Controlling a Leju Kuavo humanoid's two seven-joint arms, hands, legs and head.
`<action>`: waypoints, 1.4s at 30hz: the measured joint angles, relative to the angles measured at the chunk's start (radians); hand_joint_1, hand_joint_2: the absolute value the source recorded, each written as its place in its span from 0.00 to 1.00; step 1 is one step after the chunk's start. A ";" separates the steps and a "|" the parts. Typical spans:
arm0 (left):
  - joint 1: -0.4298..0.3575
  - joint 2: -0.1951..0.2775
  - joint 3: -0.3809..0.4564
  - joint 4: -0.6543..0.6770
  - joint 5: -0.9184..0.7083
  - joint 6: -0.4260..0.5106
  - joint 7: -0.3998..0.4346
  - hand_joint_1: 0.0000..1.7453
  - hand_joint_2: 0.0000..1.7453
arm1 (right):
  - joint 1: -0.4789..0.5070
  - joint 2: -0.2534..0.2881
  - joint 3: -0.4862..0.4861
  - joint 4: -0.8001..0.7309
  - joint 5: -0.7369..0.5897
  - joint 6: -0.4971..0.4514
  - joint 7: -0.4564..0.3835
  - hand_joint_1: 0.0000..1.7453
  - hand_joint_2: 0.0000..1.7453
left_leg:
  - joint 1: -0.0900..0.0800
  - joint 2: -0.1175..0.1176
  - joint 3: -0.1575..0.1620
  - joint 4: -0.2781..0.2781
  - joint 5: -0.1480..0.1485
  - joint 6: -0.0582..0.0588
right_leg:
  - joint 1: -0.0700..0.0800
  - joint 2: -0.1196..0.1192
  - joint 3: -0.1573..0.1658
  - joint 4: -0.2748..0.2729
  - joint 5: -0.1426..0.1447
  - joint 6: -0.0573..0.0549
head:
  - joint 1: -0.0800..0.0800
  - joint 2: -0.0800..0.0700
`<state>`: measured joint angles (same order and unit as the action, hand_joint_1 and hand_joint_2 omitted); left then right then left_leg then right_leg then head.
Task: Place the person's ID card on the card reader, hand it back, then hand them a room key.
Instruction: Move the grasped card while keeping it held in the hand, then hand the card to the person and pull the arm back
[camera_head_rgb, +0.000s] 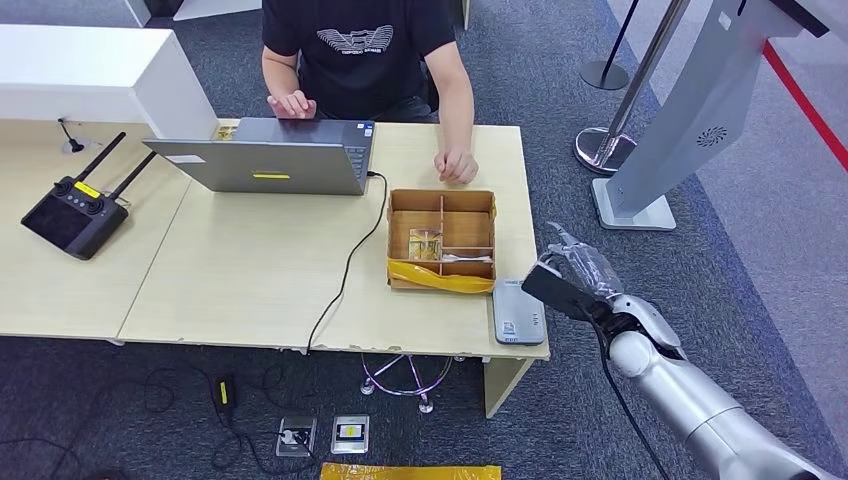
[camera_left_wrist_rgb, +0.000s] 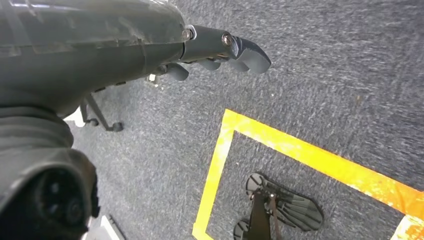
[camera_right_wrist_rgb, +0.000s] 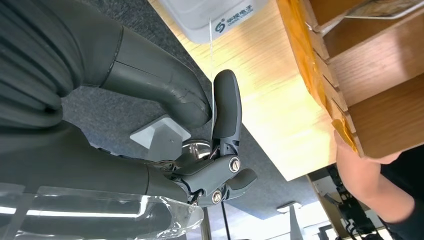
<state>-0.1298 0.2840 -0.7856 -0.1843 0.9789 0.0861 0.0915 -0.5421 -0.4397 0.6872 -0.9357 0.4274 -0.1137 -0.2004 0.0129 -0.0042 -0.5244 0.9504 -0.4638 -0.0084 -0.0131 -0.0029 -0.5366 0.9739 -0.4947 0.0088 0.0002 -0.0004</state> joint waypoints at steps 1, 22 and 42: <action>0.000 0.000 0.000 0.000 0.004 0.002 0.002 0.00 0.00 | -0.005 0.005 0.003 0.016 -0.001 -0.001 -0.007 1.00 1.00 | 0.000 0.000 0.000 0.000 0.000 0.000 | 0.000 0.000 0.000 0.000 0.000 0.000 | 0.000 0.000; 0.000 -0.001 0.000 0.000 0.020 0.010 0.000 0.00 0.00 | -0.076 0.065 0.021 0.241 -0.042 -0.004 -0.065 1.00 1.00 | 0.000 0.000 0.000 0.000 0.000 0.000 | 0.000 0.000 -0.001 0.000 0.000 0.000 | 0.000 0.000; 0.000 -0.002 0.000 0.000 0.047 0.034 -0.001 0.00 0.00 | -0.076 0.113 0.059 0.283 -0.066 -0.032 -0.095 1.00 1.00 | 0.000 0.000 -0.001 0.000 0.000 0.000 | 0.000 0.000 -0.001 0.001 0.000 0.000 | 0.000 0.000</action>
<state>-0.1293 0.2818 -0.7858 -0.1843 1.0258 0.1200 0.0908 -0.6177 -0.3271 0.7464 -0.6524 0.3618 -0.1456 -0.2950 0.0129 -0.0041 -0.5249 0.9504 -0.4638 -0.0085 -0.0130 -0.0029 -0.5377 0.9746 -0.4947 0.0088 0.0001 -0.0004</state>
